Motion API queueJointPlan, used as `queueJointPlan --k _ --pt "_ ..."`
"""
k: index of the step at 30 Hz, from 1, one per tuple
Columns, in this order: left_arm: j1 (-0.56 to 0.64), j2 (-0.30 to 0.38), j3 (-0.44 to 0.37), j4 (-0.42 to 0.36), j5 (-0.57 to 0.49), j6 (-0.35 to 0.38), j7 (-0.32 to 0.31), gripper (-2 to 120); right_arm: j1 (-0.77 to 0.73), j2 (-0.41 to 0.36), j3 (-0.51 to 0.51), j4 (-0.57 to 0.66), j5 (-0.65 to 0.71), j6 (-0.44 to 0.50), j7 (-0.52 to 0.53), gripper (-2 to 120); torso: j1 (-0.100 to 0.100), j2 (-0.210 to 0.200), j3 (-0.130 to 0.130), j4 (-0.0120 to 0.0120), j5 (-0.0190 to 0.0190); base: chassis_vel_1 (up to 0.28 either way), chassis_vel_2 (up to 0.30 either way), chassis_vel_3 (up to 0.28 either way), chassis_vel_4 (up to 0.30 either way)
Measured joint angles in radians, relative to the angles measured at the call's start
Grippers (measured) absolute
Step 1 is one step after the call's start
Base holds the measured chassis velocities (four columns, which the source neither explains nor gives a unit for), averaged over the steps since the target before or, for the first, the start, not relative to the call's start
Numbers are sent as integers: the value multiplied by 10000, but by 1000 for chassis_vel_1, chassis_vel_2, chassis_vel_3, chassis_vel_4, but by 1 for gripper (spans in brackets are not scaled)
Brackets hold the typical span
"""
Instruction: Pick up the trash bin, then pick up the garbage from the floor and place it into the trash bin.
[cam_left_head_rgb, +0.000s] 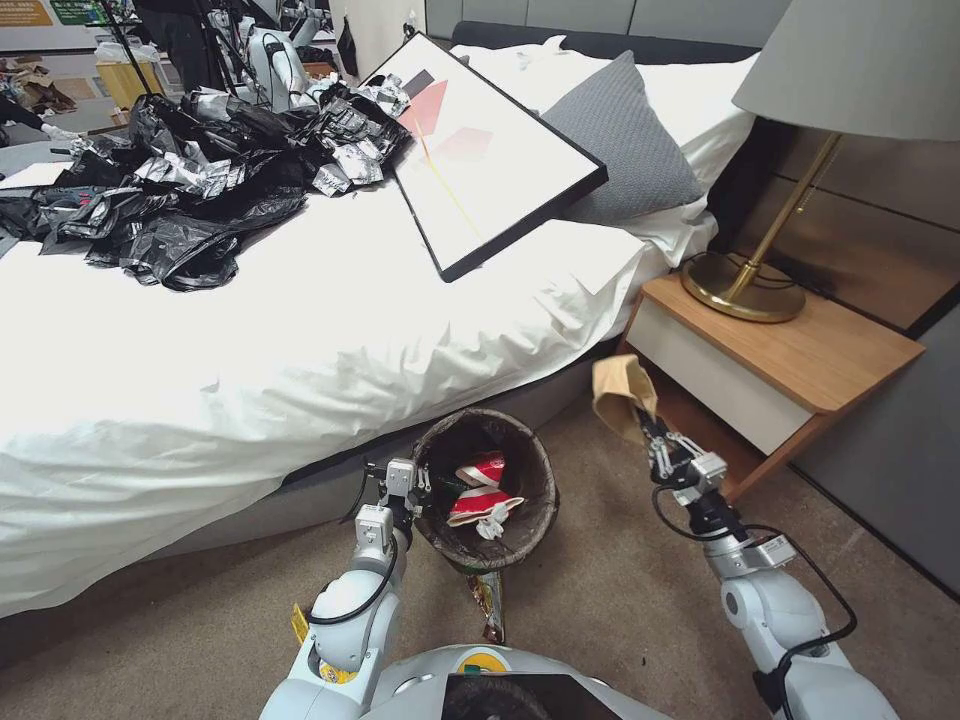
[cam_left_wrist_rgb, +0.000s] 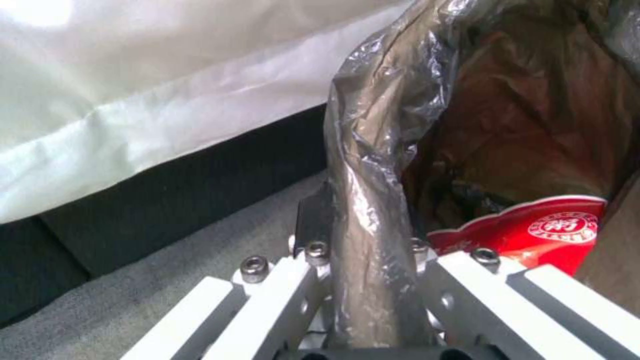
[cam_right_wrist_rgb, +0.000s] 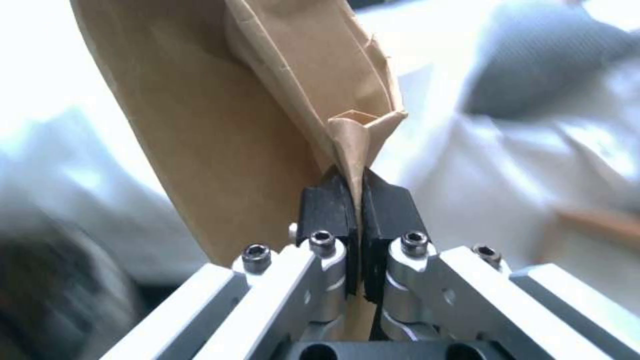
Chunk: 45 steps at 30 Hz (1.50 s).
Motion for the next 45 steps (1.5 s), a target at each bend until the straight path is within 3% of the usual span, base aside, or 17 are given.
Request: queueJointPlan --k 5,8,21,24,38,42,45 --pt "0 0 0 0 0 0 0 0 -220 -213 -587 1111 -285 -305 25 0 0 0 0 -2 5 0 0 0 0" --pt "0 0 0 0 0 0 0 0 -207 -688 -1503 1950 -778 -734 203 0 0 0 0 0 3 0 0 0 0" --pt "0 0 0 0 0 0 0 0 36 -1066 -2516 2183 -1213 -1290 570 0 0 0 0 -1 3 0 0 0 0" --pt "0 0 0 0 0 0 0 0 202 -1112 -3148 1731 -1667 -1430 655 0 0 0 0 1 4 0 0 0 0" --pt "0 0 0 0 0 0 0 0 128 -455 -3812 -144 -2418 -980 650 0 0 0 0 0 5 0 0 0 0" --pt "0 0 0 0 0 0 0 0 151 -405 -3894 -238 -2710 -1025 869 7 0 0 0 0 5 0 0 0 0" --pt "0 0 0 0 0 0 0 0 134 -392 -3952 -256 -2849 -1102 1068 23 0 0 0 0 4 0 0 0 0"
